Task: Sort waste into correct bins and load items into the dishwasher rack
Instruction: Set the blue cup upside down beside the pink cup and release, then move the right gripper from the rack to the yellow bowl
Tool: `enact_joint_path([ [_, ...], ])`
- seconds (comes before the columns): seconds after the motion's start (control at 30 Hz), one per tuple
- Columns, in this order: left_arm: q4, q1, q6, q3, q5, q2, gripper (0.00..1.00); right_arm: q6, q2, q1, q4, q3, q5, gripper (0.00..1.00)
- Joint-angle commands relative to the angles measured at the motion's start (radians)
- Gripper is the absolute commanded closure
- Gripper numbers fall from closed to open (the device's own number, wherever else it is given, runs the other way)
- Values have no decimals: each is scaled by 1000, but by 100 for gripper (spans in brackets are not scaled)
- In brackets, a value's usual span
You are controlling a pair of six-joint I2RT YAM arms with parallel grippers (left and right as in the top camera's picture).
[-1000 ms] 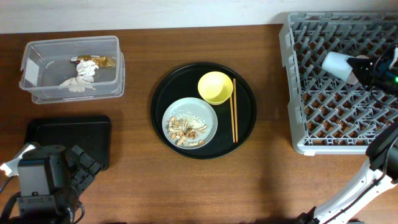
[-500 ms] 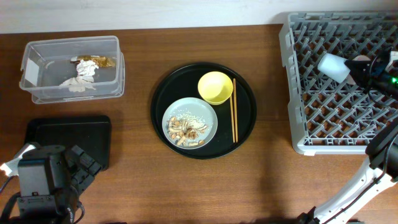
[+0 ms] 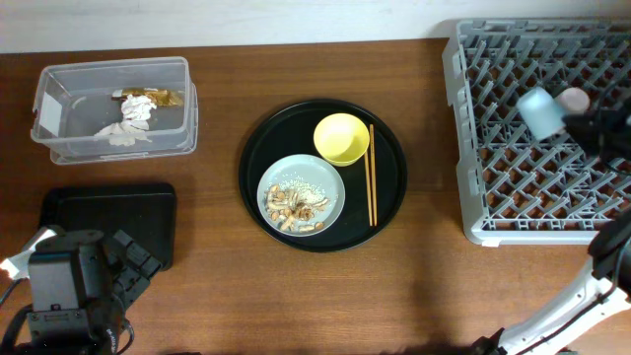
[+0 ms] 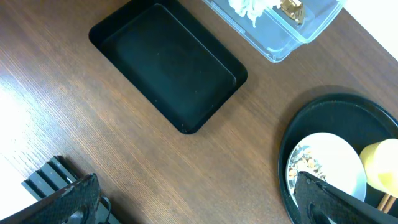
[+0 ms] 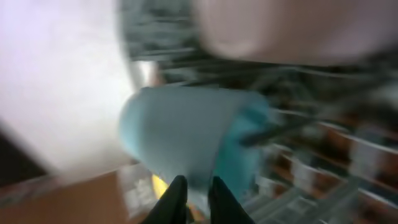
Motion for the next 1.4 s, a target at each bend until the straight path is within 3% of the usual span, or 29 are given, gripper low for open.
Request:
enact_joint_path([
  [0.0,1,2,-13,2,0,0,1,12,-110,-28,-20,-10,226,66],
  [0.2,1,2,-13,2,0,0,1,108,-252,15,-20,-10,309,66],
  [0.3,1,2,-13,2,0,0,1,108,-293,110,17,-10,388,66],
  [0.33,1,2,-13,2,0,0,1,108,-293,148,18,-10,441,68],
  [0.4,1,2,-13,2,0,0,1,108,-285,223,11,-10,530,85],
  [0.57,1,2,-13,2,0,0,1,-13,-285,478,18,-10,590,86],
  [0.6,1,2,-13,2,0,0,1,-12,-285,535,15,-10,650,84],
  [0.67,1,2,-13,2,0,0,1,-9,-285,640,15,-10,821,51],
  [0.7,1,2,-13,2,0,0,1,-8,-284,683,15,-10,918,41],
  [0.77,1,2,-13,2,0,0,1,-9,-284,740,14,-10,1057,33],
  [0.93,1,2,-13,2,0,0,1,-9,-275,808,2,-11,1315,29],
  [1.1,1,2,-13,2,0,0,1,-14,-203,757,-5,-14,1303,30],
  [1.2,1,2,-13,2,0,0,1,-117,-156,739,3,-14,1179,30],
  [1.33,1,2,-13,2,0,0,1,-126,-121,738,10,-14,1155,31],
  [1.37,1,2,-13,2,0,0,1,-126,-110,738,11,-15,1152,38],
])
